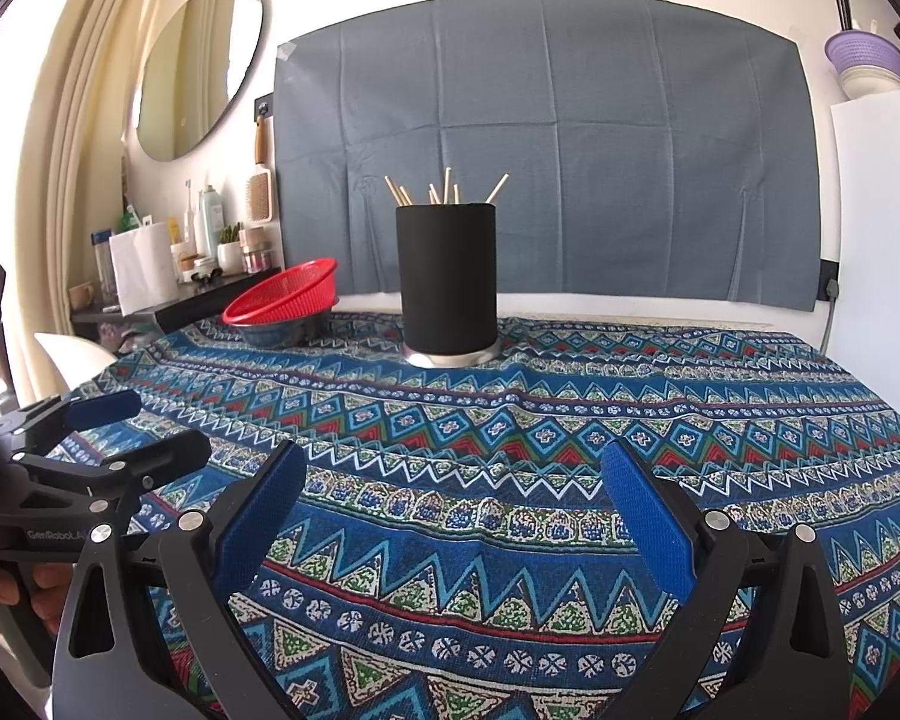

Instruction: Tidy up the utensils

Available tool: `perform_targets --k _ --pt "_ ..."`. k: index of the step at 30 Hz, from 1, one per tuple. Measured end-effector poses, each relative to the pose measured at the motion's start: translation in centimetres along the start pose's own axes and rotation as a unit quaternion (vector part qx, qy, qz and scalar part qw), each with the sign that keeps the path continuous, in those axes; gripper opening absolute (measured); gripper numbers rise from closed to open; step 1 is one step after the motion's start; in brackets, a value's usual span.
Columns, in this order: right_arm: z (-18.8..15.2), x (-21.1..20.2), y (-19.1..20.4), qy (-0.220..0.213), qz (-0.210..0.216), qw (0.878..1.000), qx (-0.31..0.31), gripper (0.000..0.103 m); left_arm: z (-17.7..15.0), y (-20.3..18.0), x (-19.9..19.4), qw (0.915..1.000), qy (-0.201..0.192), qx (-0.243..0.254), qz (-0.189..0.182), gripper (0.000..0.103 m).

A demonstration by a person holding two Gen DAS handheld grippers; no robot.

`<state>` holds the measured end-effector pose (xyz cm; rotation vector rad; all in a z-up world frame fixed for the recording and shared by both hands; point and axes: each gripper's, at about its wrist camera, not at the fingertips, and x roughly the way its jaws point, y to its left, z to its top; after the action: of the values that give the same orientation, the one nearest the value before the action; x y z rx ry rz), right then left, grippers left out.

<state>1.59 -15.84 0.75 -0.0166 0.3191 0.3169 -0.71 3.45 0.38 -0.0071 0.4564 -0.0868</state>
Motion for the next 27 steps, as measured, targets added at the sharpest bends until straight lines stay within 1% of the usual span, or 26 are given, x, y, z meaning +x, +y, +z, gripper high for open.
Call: perform_targets --k 19,27 --pt "0.03 -0.03 0.23 -0.003 -0.005 1.0 -0.005 0.095 -0.02 -0.42 -0.07 1.0 -0.001 0.009 0.0 0.097" --pt "0.03 -0.03 0.24 -0.004 -0.005 1.0 -0.005 0.095 0.07 -0.08 0.11 1.0 0.004 0.0 0.001 0.097"
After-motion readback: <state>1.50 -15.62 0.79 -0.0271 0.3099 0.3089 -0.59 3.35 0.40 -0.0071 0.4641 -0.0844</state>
